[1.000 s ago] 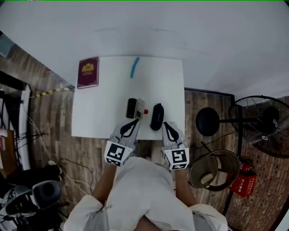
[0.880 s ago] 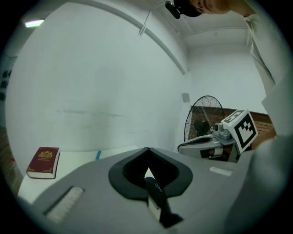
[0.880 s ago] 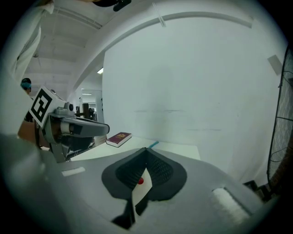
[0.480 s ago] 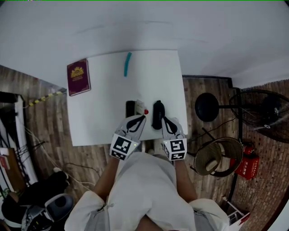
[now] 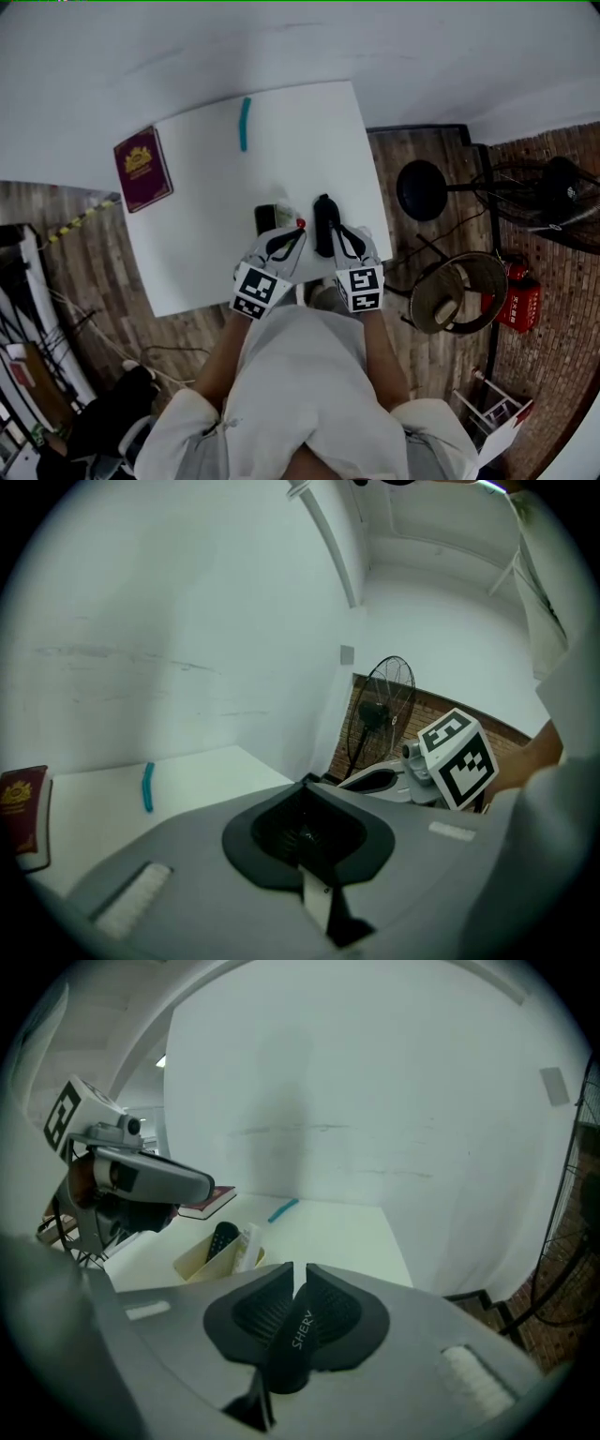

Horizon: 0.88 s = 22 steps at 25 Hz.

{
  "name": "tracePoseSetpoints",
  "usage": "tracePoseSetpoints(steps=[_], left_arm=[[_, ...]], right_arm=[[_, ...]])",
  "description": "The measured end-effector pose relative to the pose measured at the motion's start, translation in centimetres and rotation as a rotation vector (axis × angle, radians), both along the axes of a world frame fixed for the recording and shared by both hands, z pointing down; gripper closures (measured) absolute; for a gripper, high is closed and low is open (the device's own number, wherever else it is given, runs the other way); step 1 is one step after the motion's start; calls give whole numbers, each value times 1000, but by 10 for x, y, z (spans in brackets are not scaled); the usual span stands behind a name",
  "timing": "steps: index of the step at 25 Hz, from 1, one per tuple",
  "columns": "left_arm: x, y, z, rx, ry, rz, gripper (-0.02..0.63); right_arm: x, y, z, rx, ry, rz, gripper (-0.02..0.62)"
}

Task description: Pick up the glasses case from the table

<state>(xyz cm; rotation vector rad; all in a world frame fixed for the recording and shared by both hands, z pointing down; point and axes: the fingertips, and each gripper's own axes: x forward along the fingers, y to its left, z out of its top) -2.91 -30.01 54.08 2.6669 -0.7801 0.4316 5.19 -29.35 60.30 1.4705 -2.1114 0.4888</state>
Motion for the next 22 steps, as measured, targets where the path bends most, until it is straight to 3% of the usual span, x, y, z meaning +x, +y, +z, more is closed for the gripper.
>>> tracePoseSetpoints(steps=[8,22], left_arm=[[14,5,14,-31,-37,58,588],[21,15,22,-42,-81,5,588]], right_arm=[[4,9,38,-91,32,9,498],[14,14,86,-202,4,-9,363]])
